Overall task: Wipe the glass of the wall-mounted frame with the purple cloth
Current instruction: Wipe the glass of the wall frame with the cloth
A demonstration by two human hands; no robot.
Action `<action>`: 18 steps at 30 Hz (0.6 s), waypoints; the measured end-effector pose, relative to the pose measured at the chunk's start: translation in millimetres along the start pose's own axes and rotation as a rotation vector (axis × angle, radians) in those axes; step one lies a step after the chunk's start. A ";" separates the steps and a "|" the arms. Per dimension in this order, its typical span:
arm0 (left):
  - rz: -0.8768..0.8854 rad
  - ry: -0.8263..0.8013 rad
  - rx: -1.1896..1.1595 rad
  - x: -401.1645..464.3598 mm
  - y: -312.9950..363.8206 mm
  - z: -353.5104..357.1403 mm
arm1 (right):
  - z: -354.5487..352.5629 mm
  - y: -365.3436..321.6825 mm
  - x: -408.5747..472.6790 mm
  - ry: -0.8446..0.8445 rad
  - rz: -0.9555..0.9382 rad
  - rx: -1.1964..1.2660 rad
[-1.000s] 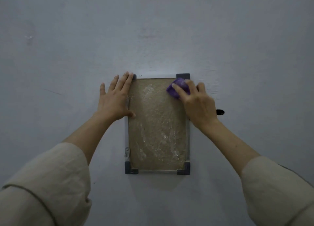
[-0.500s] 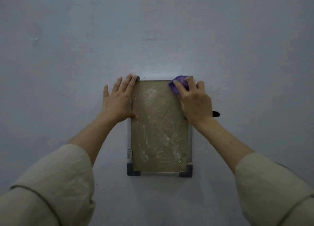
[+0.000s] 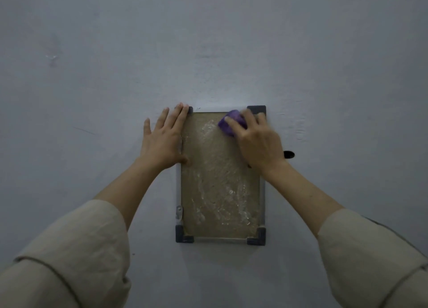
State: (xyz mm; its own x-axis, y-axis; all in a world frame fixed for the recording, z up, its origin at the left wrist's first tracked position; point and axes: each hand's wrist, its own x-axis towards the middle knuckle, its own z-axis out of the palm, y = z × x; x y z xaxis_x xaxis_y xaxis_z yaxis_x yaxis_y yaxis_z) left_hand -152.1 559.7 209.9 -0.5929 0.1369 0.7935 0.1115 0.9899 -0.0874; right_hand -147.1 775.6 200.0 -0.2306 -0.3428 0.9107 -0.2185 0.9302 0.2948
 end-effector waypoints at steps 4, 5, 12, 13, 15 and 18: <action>0.000 0.001 -0.006 -0.9 0.8 0.4 | -3.0 -4.1 10.9 0.018 0.166 0.006; -0.001 0.004 -0.007 -1.0 0.7 0.3 | -1.8 -10.4 9.1 -0.012 0.066 0.018; -0.001 0.002 -0.002 -0.9 -0.2 0.9 | -6.0 -3.4 18.3 0.014 0.220 0.007; -0.002 0.002 -0.001 -1.0 0.1 1.3 | -6.1 -7.5 18.0 0.003 0.218 0.000; -0.002 0.000 -0.002 -0.8 0.2 1.5 | -2.9 -17.5 13.5 -0.044 0.063 -0.007; -0.003 -0.004 -0.006 -0.7 -0.2 1.0 | -4.3 -16.8 10.7 -0.105 -0.099 -0.011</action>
State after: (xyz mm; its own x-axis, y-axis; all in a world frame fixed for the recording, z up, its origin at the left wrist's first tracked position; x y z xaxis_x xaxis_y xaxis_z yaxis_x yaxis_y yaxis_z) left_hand -152.5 559.5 208.7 -0.5962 0.1344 0.7915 0.1148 0.9900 -0.0816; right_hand -141.8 756.9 206.0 -0.3062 -0.4444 0.8419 -0.2345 0.8923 0.3857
